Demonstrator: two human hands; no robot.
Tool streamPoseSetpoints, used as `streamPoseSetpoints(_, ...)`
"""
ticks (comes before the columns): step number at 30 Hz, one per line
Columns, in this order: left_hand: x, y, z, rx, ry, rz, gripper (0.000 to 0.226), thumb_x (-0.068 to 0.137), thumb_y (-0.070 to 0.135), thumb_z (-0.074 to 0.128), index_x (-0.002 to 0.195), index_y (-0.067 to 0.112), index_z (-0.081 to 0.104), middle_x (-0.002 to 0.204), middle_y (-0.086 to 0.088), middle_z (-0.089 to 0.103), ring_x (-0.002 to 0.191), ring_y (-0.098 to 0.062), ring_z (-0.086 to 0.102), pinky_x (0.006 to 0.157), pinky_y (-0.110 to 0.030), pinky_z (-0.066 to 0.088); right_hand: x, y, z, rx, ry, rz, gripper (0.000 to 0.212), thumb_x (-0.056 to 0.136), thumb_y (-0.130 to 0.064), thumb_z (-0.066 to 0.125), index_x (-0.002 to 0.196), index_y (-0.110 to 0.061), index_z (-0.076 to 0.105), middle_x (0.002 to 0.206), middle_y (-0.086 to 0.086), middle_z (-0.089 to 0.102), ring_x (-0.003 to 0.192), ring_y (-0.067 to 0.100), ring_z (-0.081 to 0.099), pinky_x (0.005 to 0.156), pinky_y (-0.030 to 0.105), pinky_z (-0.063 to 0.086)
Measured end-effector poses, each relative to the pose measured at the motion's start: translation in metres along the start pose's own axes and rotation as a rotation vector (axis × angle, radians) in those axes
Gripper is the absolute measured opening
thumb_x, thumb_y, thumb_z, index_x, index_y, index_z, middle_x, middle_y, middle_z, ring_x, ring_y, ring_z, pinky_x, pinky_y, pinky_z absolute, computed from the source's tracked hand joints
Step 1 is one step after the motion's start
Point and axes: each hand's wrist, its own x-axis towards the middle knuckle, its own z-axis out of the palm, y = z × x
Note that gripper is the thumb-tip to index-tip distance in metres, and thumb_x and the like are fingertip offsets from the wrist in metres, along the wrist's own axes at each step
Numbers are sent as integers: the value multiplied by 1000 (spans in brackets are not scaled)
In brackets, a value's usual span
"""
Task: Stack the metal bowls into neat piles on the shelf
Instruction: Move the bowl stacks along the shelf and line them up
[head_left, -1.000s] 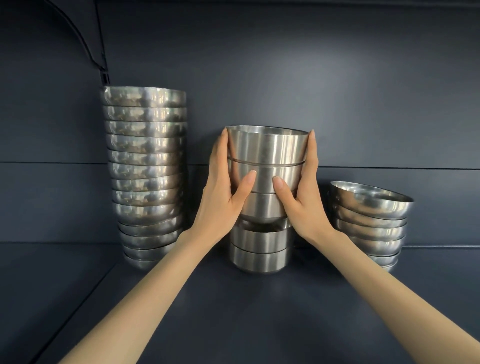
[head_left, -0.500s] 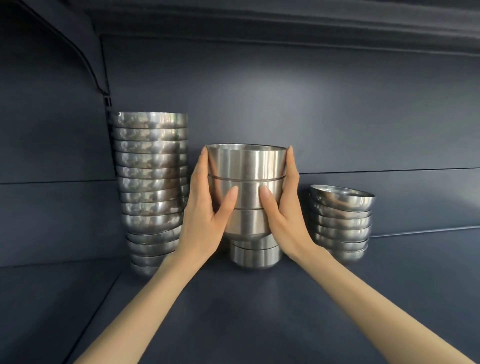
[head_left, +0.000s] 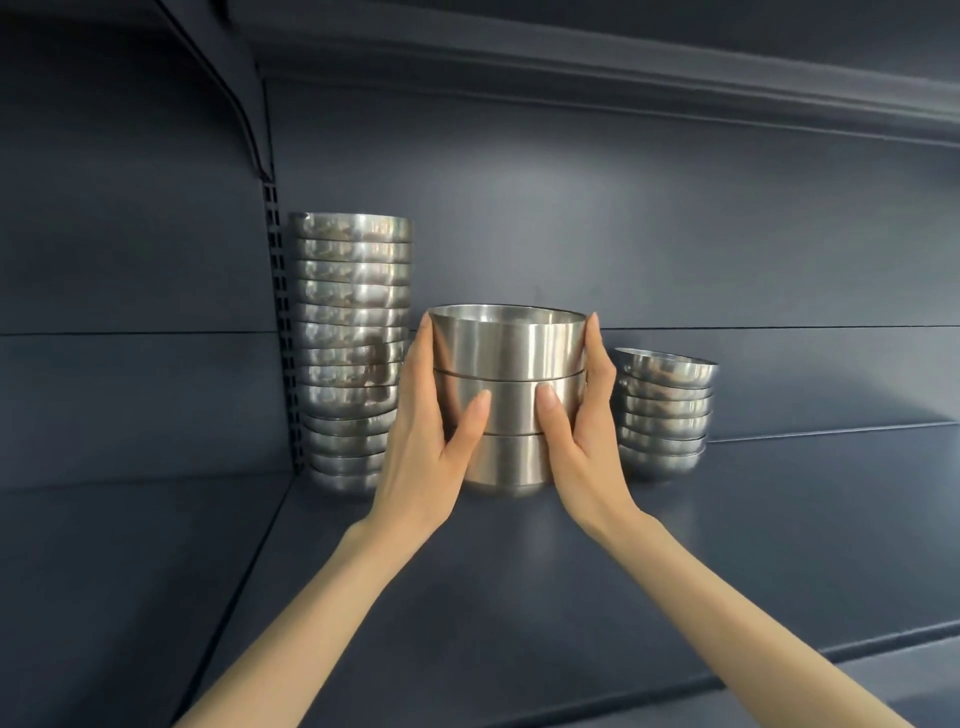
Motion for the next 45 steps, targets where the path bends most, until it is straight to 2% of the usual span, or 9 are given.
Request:
streamPoseSetpoints(5,-19,19,-6,42,41,-10,70,89,56,40,146,40,1,146,34,8,135,21,9,102,3,13,-13,-14,-1,40,-32,-25,64,91,-44,48,140,-49,7,159,-15,16,145,-1,19,115,15,21)
streamPoseSetpoints(10,-40,38,-18,136,79,-64,74,89,58,38,146,40,-4,149,25,11,134,22,7,101,4,10,-26,-26,2,95,-77,-25,63,89,-47,49,137,-52,8,152,-30,14,143,-5,17,115,14,21)
streamPoseSetpoints(14,-58,54,-31,188,117,-113,75,88,61,37,146,42,-7,158,13,7,142,9,8,103,3,10,-38,-37,9,133,-118,-34,63,90,-46,49,137,-53,8,159,-15,13,146,3,17,120,32,21)
streamPoseSetpoints(19,-72,62,-51,204,138,-100,78,89,61,39,150,38,-5,161,10,11,146,-5,16,119,-40,23,-46,-50,24,171,-152,-39,64,89,-48,49,139,-48,9,160,-11,15,147,5,17,121,37,21)
streamPoseSetpoints(27,-73,58,-121,243,106,-100,76,85,71,39,143,57,-8,158,13,20,142,-6,28,114,-44,33,-50,-68,78,241,-291,-60,81,86,-46,57,138,-53,-4,151,-34,10,144,-4,17,118,24,24)
streamPoseSetpoints(30,-77,51,-158,262,106,-98,78,85,69,40,146,52,-7,158,13,20,141,-5,28,113,-44,34,-53,-77,113,243,-289,-63,82,86,-47,57,139,-54,-6,156,-25,9,145,-1,16,120,32,23)
streamPoseSetpoints(34,-85,42,-218,277,107,-115,80,85,69,39,147,47,-7,157,11,22,140,-6,32,112,-42,36,-59,-98,170,262,-308,-83,82,87,-45,56,140,-48,-7,144,-47,9,141,-11,16,113,14,25)
streamPoseSetpoints(38,-95,32,-281,292,104,-127,82,86,66,38,149,43,-8,157,14,21,137,-1,32,109,-29,34,-70,-117,231,263,-295,-83,83,89,-44,57,140,-52,-7,159,-16,9,147,7,17,119,41,26)
streamPoseSetpoints(45,-119,13,-378,307,121,-137,74,86,64,39,142,51,-8,155,14,23,133,4,35,99,-11,32,-92,-147,328,266,-295,-75,83,87,-47,57,140,-51,-7,160,-9,9,147,6,17,119,41,26)
